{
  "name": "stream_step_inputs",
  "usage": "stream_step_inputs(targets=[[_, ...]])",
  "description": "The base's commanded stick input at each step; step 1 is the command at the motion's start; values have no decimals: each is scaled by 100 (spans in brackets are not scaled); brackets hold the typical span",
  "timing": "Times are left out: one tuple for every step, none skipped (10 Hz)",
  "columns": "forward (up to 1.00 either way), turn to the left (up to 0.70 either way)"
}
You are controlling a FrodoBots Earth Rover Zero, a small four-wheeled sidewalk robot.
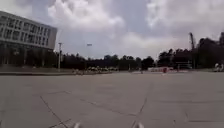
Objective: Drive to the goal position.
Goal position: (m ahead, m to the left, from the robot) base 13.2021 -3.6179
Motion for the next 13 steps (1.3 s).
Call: stream_step_inputs(targets=[[60,0],[60,0],[60,0],[60,0],[60,0],[60,0],[60,0],[60,0],[60,0],[60,0],[60,0],[60,0],[60,0]])
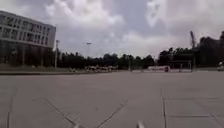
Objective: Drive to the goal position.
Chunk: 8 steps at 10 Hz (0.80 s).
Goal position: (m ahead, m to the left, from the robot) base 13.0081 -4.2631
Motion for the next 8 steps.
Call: stream_step_inputs(targets=[[60,0],[60,0],[60,0],[60,0],[60,0],[60,0],[60,0],[60,0]])
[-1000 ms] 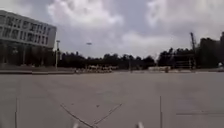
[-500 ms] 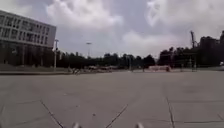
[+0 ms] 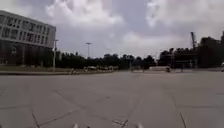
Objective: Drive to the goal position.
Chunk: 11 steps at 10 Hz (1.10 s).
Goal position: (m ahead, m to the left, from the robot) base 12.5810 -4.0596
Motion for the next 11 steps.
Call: stream_step_inputs(targets=[[60,0],[60,0],[60,0],[60,0],[60,0],[60,0],[60,0],[60,0],[60,0],[60,0],[60,0]])
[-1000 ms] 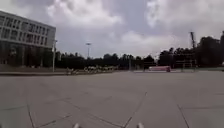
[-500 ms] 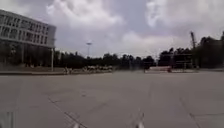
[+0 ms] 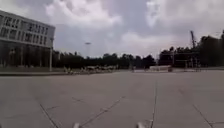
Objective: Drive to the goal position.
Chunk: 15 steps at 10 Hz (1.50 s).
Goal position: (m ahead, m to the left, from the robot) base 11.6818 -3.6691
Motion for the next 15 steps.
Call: stream_step_inputs(targets=[[60,0],[60,0],[60,0],[60,0],[60,0],[60,0],[60,0],[60,0],[60,0],[60,0],[60,0],[60,0],[60,0],[60,0],[60,0]])
